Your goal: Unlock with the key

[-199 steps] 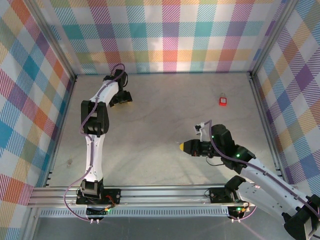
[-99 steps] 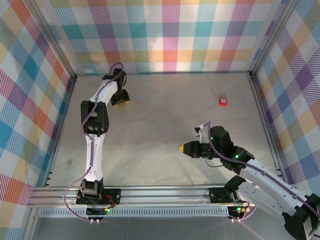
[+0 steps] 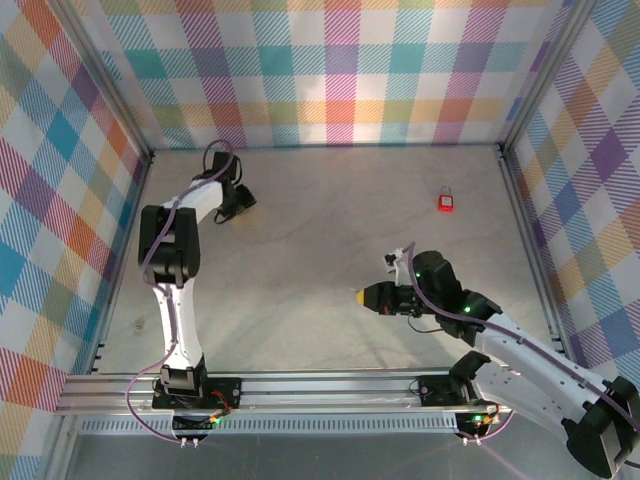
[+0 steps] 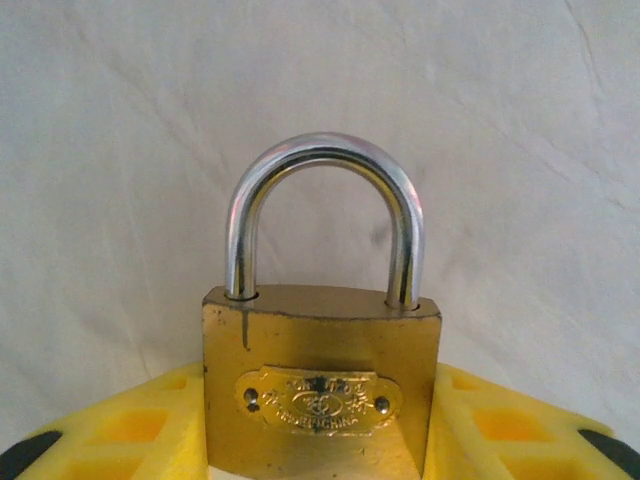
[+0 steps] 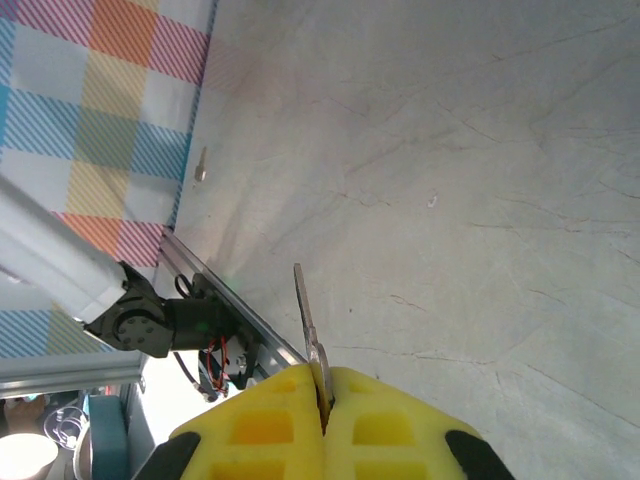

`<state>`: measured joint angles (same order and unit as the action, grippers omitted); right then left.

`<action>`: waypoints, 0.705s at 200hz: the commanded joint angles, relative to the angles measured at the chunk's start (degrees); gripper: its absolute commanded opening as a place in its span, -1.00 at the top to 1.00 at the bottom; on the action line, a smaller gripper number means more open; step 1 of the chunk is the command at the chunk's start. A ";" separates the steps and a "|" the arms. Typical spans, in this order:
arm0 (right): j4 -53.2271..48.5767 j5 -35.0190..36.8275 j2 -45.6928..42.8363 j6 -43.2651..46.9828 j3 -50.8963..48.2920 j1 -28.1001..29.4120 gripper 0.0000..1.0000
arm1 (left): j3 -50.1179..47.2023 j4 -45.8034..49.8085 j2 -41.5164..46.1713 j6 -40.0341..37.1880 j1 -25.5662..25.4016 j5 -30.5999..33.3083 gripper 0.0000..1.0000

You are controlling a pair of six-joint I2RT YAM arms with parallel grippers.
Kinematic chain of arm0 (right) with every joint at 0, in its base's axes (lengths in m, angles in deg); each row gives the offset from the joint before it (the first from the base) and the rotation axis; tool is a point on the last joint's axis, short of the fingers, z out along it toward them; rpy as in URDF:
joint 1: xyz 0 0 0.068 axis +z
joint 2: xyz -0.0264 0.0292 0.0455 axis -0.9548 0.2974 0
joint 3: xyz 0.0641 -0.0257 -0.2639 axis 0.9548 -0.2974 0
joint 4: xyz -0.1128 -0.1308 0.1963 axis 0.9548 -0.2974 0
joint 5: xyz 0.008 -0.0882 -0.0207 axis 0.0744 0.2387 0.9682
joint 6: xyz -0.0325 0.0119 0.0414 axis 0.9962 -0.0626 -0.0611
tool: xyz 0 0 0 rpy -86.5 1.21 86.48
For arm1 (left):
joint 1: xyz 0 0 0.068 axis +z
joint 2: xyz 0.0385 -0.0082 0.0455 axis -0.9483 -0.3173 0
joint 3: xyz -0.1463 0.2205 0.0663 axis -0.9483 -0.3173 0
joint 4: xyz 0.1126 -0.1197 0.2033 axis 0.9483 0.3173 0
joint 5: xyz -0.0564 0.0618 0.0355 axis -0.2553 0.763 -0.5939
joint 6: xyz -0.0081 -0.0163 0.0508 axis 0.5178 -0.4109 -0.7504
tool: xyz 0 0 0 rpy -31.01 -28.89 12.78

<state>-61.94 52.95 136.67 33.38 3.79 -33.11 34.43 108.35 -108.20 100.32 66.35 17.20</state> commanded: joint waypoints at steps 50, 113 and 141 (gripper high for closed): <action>19.53 8.94 12.60 10.78 1.16 3.24 1.00 | -37.04 -43.91 20.43 42.97 -10.43 -24.47 0.32; 34.46 16.70 25.94 14.87 1.58 5.66 1.00 | -47.31 -56.00 26.82 55.84 -23.83 -17.25 0.36; 36.77 19.40 29.75 15.08 1.48 6.45 1.00 | -49.28 -59.40 26.56 59.27 -27.28 -14.81 0.40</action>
<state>-32.06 68.12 164.01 46.56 4.33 -27.47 -13.55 57.68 -83.30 153.26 41.17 -0.40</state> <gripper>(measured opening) 0.065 0.441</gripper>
